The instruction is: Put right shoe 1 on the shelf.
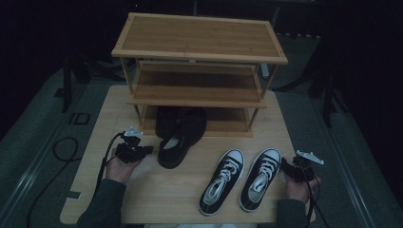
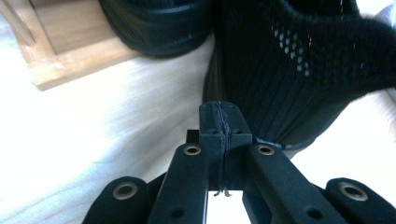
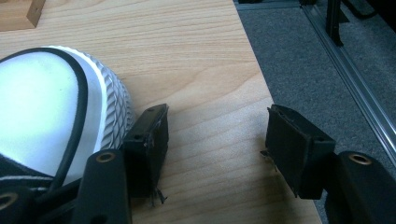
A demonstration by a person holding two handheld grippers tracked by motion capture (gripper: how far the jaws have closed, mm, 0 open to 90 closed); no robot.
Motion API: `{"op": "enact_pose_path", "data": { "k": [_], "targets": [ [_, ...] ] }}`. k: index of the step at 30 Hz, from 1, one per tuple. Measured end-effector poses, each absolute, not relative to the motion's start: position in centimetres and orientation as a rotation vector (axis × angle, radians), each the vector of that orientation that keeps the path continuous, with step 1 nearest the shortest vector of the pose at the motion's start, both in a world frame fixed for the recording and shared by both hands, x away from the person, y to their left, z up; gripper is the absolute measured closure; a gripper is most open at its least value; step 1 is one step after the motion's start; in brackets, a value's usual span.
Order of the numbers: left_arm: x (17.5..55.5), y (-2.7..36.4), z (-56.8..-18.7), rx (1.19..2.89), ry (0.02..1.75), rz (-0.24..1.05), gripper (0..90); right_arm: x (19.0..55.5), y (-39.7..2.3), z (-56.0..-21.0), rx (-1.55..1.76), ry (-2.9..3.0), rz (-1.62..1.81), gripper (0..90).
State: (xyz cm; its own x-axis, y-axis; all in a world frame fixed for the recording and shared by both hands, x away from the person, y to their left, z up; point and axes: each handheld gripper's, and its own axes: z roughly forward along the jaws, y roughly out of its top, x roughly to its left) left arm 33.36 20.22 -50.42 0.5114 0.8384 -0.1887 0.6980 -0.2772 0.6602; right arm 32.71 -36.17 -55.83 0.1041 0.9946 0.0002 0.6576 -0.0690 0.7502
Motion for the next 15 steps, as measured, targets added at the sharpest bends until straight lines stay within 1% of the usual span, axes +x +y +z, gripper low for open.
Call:
{"op": "enact_pose_path", "data": {
  "k": [7, 15],
  "targets": [
    [32.9, 19.9, -51.5, 2.072, 1.244, 0.225, 88.8, 32.7, -36.2, -55.8, 1.793, 1.614, 0.729, 39.0],
    [32.6, 19.5, -51.6, 2.083, 1.214, 0.209, 88.6, 32.7, -36.2, -55.8, 1.793, 1.614, 0.729, 39.0]
  ]
}}
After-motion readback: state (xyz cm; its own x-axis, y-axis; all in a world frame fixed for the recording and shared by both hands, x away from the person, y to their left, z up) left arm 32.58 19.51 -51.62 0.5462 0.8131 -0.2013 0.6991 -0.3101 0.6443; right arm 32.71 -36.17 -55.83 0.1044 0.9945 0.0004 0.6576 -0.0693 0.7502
